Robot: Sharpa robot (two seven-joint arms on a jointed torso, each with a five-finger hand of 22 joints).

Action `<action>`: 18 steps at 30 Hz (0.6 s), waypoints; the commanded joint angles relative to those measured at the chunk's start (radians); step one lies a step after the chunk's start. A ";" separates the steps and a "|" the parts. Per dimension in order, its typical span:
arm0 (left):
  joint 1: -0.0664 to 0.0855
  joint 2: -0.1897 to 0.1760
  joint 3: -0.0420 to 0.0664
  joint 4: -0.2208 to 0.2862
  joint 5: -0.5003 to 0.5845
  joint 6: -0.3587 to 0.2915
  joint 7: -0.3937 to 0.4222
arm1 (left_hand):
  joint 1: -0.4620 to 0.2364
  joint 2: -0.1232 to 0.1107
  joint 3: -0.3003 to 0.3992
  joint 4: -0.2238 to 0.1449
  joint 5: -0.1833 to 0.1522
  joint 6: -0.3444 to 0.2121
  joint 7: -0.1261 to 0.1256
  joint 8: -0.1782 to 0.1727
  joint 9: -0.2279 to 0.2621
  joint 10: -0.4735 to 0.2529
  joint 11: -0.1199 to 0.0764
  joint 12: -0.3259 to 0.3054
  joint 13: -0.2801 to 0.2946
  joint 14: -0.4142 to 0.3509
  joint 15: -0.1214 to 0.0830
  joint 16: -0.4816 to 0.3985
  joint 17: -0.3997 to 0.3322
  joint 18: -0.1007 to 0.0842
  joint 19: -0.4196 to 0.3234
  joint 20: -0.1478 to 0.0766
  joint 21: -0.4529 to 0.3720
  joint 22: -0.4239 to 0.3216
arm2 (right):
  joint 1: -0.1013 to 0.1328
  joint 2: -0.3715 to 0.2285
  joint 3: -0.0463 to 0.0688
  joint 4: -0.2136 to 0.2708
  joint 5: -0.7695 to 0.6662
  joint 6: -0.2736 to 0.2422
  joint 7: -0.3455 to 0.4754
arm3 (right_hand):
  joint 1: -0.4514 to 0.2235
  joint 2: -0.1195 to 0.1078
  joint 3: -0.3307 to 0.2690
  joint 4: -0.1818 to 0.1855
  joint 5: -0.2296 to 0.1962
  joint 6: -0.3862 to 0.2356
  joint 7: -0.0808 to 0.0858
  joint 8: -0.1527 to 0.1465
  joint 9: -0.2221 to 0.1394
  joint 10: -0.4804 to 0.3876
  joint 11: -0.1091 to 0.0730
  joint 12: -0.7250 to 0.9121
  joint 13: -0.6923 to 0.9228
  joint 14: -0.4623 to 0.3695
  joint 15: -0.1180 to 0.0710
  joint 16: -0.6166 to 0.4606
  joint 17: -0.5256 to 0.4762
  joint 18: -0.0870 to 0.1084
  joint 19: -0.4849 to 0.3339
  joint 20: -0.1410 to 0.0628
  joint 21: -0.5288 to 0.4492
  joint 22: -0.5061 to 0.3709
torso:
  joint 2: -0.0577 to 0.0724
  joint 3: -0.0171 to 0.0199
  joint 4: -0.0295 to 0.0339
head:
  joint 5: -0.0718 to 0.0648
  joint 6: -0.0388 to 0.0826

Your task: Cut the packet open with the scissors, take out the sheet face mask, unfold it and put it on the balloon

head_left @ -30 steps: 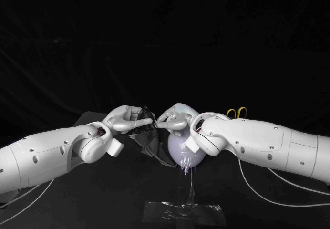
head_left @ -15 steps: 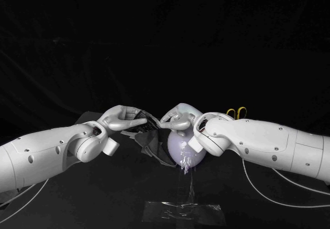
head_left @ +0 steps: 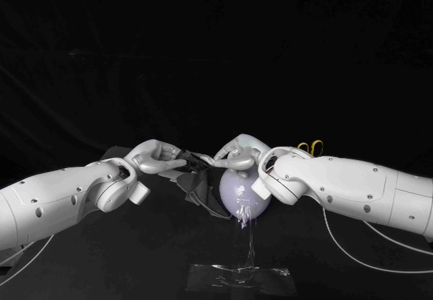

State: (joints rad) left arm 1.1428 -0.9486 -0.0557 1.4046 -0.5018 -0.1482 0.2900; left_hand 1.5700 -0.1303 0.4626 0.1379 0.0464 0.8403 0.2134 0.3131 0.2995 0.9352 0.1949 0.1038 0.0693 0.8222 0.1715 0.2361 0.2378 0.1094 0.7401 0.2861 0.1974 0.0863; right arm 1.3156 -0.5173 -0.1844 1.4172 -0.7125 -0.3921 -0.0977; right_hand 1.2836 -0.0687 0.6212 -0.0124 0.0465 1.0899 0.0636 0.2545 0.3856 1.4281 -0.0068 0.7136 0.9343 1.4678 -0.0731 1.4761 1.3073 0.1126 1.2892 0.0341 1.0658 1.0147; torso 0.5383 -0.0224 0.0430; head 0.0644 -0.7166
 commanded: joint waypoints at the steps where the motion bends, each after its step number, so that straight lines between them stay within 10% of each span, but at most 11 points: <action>1: 0.002 0.004 0.001 -0.002 -0.087 -0.016 -0.020 | 0.008 0.020 0.027 0.001 -0.004 0.056 -0.001 0.031 0.010 0.057 -0.017 0.023 0.004 0.050 -0.017 0.027 0.012 0.027 0.033 -0.005 0.021 0.007 | 0.002 -0.001 0.001 0.004 -0.031 -0.005 0.002 | -0.004 0.008 0.005 -0.003 0.003 0.002 -0.005 0.060 0.169 0.022 -0.014 0.004 0.002 0.061 -0.008 0.006 0.034 0.006 0.003 -0.003 0.007 0.003 | 0.001 -0.0003 0.0003 | -0.001 0.000; 14: 0.002 0.009 0.001 -0.001 -0.082 -0.038 0.014 | -0.007 0.054 0.080 0.008 0.002 0.112 -0.038 0.085 0.032 0.169 -0.056 0.034 0.000 0.131 -0.054 0.061 0.041 0.061 0.074 -0.007 0.063 0.024 | 0.003 0.004 0.001 0.003 -0.133 -0.001 0.005 | -0.016 0.007 0.008 -0.003 0.003 -0.007 -0.003 0.060 0.176 0.013 -0.012 -0.021 -0.011 0.057 -0.007 0.000 0.020 0.010 -0.010 -0.003 -0.015 -0.018 | 0.000 -0.0003 -0.0003 | 0.000 0.000; 18: 0.002 0.012 0.001 0.003 -0.077 -0.045 0.024 | -0.009 0.055 0.081 0.005 0.001 0.115 -0.041 0.091 0.035 0.182 -0.060 0.033 0.000 0.140 -0.058 0.064 0.045 0.065 0.077 -0.007 0.070 0.028 | 0.004 0.013 0.001 -0.003 -0.217 0.000 0.010 | -0.054 -0.014 -0.021 0.015 0.002 -0.076 0.020 0.027 0.174 -0.073 0.007 -0.244 -0.157 0.039 0.009 -0.030 -0.043 0.024 -0.066 0.007 -0.099 -0.099 | 0.000 -0.0004 0.0004 | -0.001 0.000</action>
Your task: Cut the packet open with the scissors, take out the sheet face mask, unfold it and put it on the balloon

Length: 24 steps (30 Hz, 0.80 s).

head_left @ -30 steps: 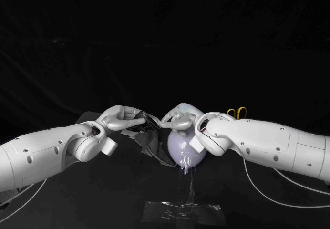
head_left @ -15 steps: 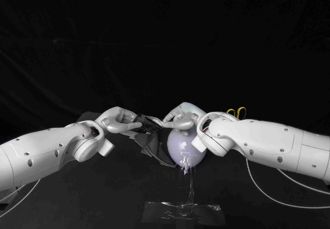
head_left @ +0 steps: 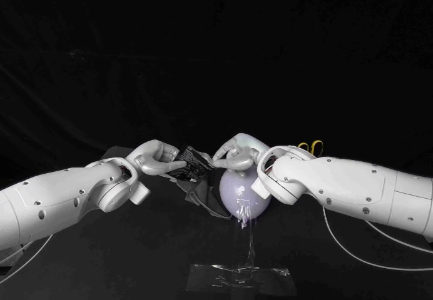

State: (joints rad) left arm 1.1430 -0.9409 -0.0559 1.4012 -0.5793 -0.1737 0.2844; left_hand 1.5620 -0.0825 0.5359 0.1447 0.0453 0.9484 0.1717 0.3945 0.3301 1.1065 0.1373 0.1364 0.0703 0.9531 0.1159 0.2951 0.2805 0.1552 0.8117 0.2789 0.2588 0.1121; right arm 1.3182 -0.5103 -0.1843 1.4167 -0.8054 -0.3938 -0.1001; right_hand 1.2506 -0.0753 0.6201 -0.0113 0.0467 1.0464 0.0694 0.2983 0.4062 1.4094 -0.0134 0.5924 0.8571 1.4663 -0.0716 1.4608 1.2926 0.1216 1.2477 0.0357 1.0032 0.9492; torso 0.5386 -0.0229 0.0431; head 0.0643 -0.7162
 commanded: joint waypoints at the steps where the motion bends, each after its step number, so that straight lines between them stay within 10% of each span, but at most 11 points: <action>1: 0.002 0.006 0.001 0.008 0.001 -0.020 0.032 | -0.001 0.007 0.008 -0.002 0.003 0.008 0.000 0.011 0.004 0.013 -0.003 0.000 -0.002 0.011 -0.003 0.005 0.003 0.019 0.006 0.000 0.010 0.003 | 0.002 0.009 0.001 -0.005 -0.146 0.001 0.013 | -0.031 -0.013 -0.027 0.021 0.000 -0.052 0.022 -0.029 0.150 -0.073 0.022 -0.136 -0.085 0.034 0.013 -0.024 -0.048 0.018 -0.040 0.009 -0.059 -0.056 | 0.000 0.0001 0.0004 | -0.002 0.000; 6: 0.001 0.009 0.001 0.014 0.002 -0.023 0.042 | -0.002 0.007 0.008 -0.005 0.002 0.009 -0.001 0.014 0.006 0.019 -0.005 -0.001 -0.002 0.015 -0.005 0.006 0.006 0.021 0.008 -0.001 0.014 0.005 | 0.004 0.020 0.001 -0.018 -0.235 -0.006 0.010 | -0.071 -0.050 -0.069 0.050 0.002 -0.133 0.063 -0.089 0.125 -0.130 0.056 -0.175 -0.101 0.013 0.043 -0.048 -0.092 0.023 -0.090 0.029 -0.131 -0.119 | 0.000 -0.0001 0.0009 | -0.003 0.001; 24: 0.001 0.013 0.001 0.026 -0.005 -0.029 0.055 | -0.002 0.007 0.009 -0.008 0.002 0.011 -0.003 0.017 0.007 0.026 -0.007 -0.003 -0.002 0.019 -0.008 0.007 0.008 0.021 0.007 -0.001 0.018 0.007 | 0.006 0.031 0.001 -0.031 -0.518 0.027 -0.064 | -0.107 -0.120 -0.172 0.097 0.002 -0.119 0.063 -0.117 0.110 -0.115 0.059 -0.132 -0.070 0.021 0.050 -0.024 -0.042 0.028 -0.077 0.048 -0.124 -0.096 | 0.000 0.0002 0.0001 | -0.005 0.001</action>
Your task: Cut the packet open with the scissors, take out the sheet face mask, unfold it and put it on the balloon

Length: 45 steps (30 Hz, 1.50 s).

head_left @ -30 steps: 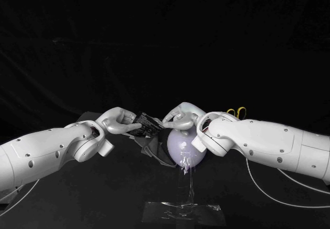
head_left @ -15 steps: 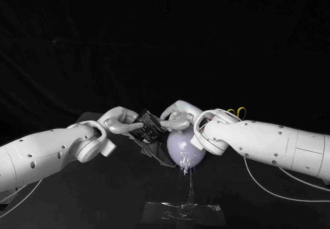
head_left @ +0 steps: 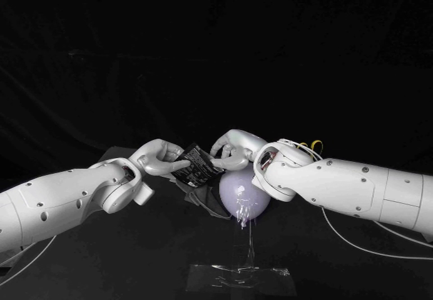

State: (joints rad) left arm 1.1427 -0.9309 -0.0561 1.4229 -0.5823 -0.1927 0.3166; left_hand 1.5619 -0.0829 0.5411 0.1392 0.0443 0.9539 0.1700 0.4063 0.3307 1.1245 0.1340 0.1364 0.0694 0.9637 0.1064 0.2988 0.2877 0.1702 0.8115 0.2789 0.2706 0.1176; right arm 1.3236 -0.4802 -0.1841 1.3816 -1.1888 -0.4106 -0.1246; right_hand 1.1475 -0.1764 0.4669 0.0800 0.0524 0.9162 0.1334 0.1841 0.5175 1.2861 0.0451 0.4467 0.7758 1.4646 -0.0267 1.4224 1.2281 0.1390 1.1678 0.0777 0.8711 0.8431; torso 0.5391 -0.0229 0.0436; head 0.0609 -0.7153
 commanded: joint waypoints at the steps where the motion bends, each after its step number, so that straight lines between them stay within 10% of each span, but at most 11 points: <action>1: 0.002 0.003 0.001 0.004 -0.002 -0.011 0.024 | -0.003 0.008 0.003 -0.003 0.003 0.005 -0.002 0.006 0.007 0.008 -0.004 -0.003 -0.002 0.009 0.001 0.004 0.001 0.006 0.008 -0.001 0.007 0.002 | 0.001 0.001 0.000 0.005 -0.154 0.055 -0.047 | -0.010 -0.027 -0.030 0.011 -0.004 0.014 -0.002 -0.003 -0.001 0.013 0.001 0.038 0.030 0.027 0.006 0.022 0.040 0.010 0.007 0.007 0.014 0.018 | 0.000 0.0002 -0.0003 | -0.002 0.000; 13: 0.002 0.012 0.001 0.013 0.004 -0.022 0.033 | -0.004 0.008 0.003 -0.004 0.003 0.006 -0.003 0.008 0.008 0.013 -0.005 -0.004 -0.002 0.012 0.000 0.005 0.003 0.006 0.008 -0.001 0.010 0.003 | 0.000 0.007 0.000 0.012 -0.362 0.101 -0.130 | -0.009 -0.055 -0.200 0.095 -0.004 0.076 -0.012 0.055 0.027 0.001 0.001 0.466 0.369 0.053 0.013 0.102 0.202 0.009 -0.020 0.015 0.015 0.046 | 0.000 -0.0003 0.0001 | -0.007 0.001; 21: 0.002 0.015 0.001 0.025 0.009 -0.021 0.034 | -0.004 0.009 0.003 -0.005 0.003 0.006 -0.003 0.009 0.008 0.015 -0.006 -0.004 -0.002 0.014 -0.001 0.005 0.004 0.006 0.008 -0.001 0.011 0.004 | -0.001 0.016 0.000 0.018 -0.397 0.077 -0.147 | 0.073 -0.007 -0.352 0.165 -0.004 0.067 -0.018 0.143 0.070 0.031 0.001 0.706 0.533 0.059 0.016 0.120 0.239 0.008 -0.027 0.023 0.039 0.093 | 0.000 -0.0007 0.0005 | -0.010 -0.001; 31: 0.002 0.014 0.001 0.031 0.012 -0.011 0.035 | -0.004 0.009 0.004 -0.005 0.003 0.006 -0.004 0.009 0.008 0.017 -0.006 -0.005 -0.002 0.015 -0.001 0.005 0.005 0.006 0.008 -0.001 0.012 0.004 | -0.003 0.005 0.001 0.029 -0.393 -0.036 -0.159 | 0.239 0.077 -0.238 0.132 0.042 0.121 -0.071 0.208 0.075 0.139 -0.051 0.866 0.626 0.106 -0.031 0.148 0.343 -0.019 0.092 -0.016 0.194 0.243 | -0.001 0.0002 0.0005 | -0.011 -0.001; 45: 0.002 0.007 0.001 0.033 0.012 -0.009 0.039 | -0.005 0.009 0.004 -0.005 0.003 0.006 -0.005 0.010 0.008 0.017 -0.006 -0.005 -0.002 0.015 -0.001 0.006 0.005 0.005 0.007 0.000 0.012 0.005 | -0.003 -0.030 0.001 0.053 -0.423 -0.093 -0.175 | 0.235 0.007 -0.050 0.102 0.123 0.119 -0.077 0.233 0.049 0.137 -0.056 0.853 0.618 0.106 -0.038 0.148 0.343 -0.023 0.103 -0.029 0.200 0.270 | 0.000 0.0008 -0.0011 | -0.013 0.002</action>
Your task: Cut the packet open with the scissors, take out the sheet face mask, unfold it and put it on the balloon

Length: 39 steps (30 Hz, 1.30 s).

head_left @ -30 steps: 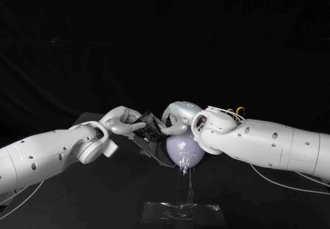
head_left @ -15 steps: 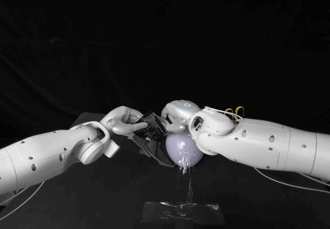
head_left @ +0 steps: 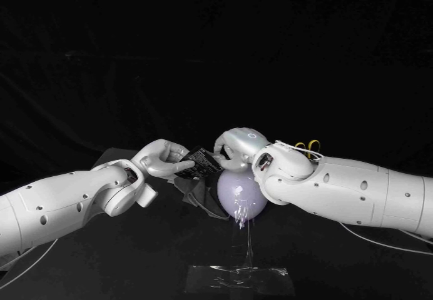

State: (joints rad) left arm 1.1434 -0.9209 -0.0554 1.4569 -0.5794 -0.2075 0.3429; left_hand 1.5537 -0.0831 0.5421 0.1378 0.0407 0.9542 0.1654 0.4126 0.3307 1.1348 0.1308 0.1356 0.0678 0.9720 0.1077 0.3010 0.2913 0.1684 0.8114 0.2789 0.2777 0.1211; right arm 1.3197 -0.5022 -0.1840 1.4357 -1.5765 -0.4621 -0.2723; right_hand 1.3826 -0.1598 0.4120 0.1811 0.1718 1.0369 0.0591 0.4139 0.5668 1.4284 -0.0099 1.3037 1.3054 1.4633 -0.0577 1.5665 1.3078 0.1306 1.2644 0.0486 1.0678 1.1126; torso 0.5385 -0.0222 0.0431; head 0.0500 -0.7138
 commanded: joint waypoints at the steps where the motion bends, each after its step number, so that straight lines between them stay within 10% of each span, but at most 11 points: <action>1: 0.001 -0.003 0.001 -0.001 0.009 0.006 0.013 | 0.004 0.010 0.003 -0.004 0.007 0.006 0.000 0.003 0.008 0.007 -0.003 -0.004 0.000 0.007 -0.003 0.003 0.002 0.007 0.007 0.000 0.005 0.001 | 0.001 -0.011 0.001 0.001 -0.038 -0.045 -0.028 | -0.003 -0.012 0.009 0.000 0.003 -0.003 -0.002 0.004 -0.001 -0.007 -0.001 -0.007 0.086 0.108 -0.007 0.004 0.263 -0.015 0.007 0.000 0.003 0.001 | 0.000 0.0000 -0.0006 | -0.003 0.001; 21: 0.001 -0.004 0.001 -0.007 0.009 0.006 0.011 | 0.004 0.010 0.003 -0.004 0.007 0.006 -0.001 0.004 0.009 0.008 -0.003 -0.005 0.000 0.007 -0.003 0.003 0.002 0.006 0.006 0.000 0.005 0.001 | 0.008 -0.051 0.005 0.044 -0.045 -0.088 -0.026 | -0.043 -0.028 0.073 -0.008 -0.004 -0.027 0.010 0.011 -0.010 -0.045 0.009 -0.073 0.044 0.093 0.001 -0.009 0.223 -0.010 -0.012 0.006 -0.033 -0.019 | 0.000 0.0000 0.0000 | -0.002 0.003; 39: 0.001 -0.006 0.001 -0.015 0.012 0.003 0.005 | 0.004 0.011 0.004 -0.005 0.007 0.006 -0.001 0.004 0.009 0.009 -0.004 -0.006 -0.001 0.008 -0.003 0.003 0.003 0.006 0.005 0.000 0.006 0.002 | 0.014 -0.109 0.010 0.111 0.096 -0.153 0.129 | -0.036 0.027 0.264 -0.118 -0.122 -0.059 0.022 0.067 0.009 -0.019 0.015 -0.062 0.043 0.103 0.005 0.000 0.250 -0.016 0.015 0.008 -0.002 0.030 | 0.000 -0.0001 0.0008 | 0.002 0.001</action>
State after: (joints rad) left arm 1.1433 -0.9276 -0.0558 1.4422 -0.5768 -0.2071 0.3449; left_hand 1.5570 -0.0801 0.5419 0.1376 0.0438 0.9538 0.1664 0.4120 0.3307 1.1385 0.1270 0.1356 0.0675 0.9746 0.1053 0.3019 0.2930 0.1609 0.8113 0.2789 0.2776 0.1216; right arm 1.3313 -0.6070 -0.1755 1.5414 -1.5516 -0.5747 -0.2261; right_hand 1.3499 -0.1389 0.6724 0.0634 0.0522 0.9764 0.0824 0.4786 0.5744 1.4042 0.0054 1.2369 1.3075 1.4628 -0.0572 1.5630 1.3079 0.1232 1.2742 0.0570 1.0627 1.1420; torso 0.5384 -0.0223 0.0435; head 0.0510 -0.7125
